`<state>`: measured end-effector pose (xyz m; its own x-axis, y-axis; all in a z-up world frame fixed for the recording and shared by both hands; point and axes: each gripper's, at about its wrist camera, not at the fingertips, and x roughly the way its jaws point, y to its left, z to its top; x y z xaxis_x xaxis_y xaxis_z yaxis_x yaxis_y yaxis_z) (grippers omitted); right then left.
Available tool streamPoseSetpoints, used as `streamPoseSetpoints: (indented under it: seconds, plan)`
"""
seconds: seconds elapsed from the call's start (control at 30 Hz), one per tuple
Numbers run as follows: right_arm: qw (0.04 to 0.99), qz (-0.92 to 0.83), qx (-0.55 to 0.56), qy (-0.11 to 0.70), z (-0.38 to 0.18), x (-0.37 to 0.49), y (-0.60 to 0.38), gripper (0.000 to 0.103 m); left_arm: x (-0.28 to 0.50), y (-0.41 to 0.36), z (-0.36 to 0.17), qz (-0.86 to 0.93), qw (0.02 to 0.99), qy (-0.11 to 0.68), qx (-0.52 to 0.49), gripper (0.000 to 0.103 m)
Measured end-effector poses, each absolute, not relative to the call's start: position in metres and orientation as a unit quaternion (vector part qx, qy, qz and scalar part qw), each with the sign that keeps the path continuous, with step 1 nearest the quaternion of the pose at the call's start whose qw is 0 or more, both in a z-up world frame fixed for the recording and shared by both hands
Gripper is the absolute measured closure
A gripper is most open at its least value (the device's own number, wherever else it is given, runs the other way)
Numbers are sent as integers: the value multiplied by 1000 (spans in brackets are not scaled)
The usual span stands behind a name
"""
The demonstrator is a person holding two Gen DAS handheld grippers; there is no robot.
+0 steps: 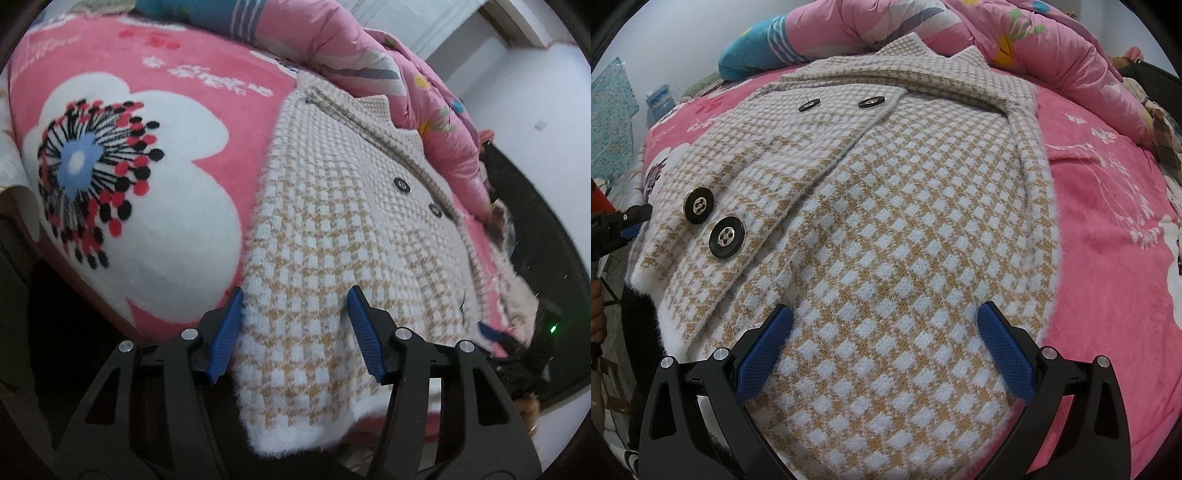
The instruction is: Fold large clothes
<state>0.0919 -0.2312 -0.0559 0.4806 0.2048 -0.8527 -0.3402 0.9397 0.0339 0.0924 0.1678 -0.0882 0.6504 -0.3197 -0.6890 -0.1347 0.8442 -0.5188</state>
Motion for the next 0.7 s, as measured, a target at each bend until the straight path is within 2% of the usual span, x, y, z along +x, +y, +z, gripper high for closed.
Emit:
streamPoseSetpoints:
  seconds: [0.27,0.7]
  plan:
    - [857,159,-70,485,-56,92,-230,6,94,166,-90,-49,861,427,-271,65]
    - [858,166,-57,483,-49,90,-236,6,87,146,-93,-14,858,472,-204,65]
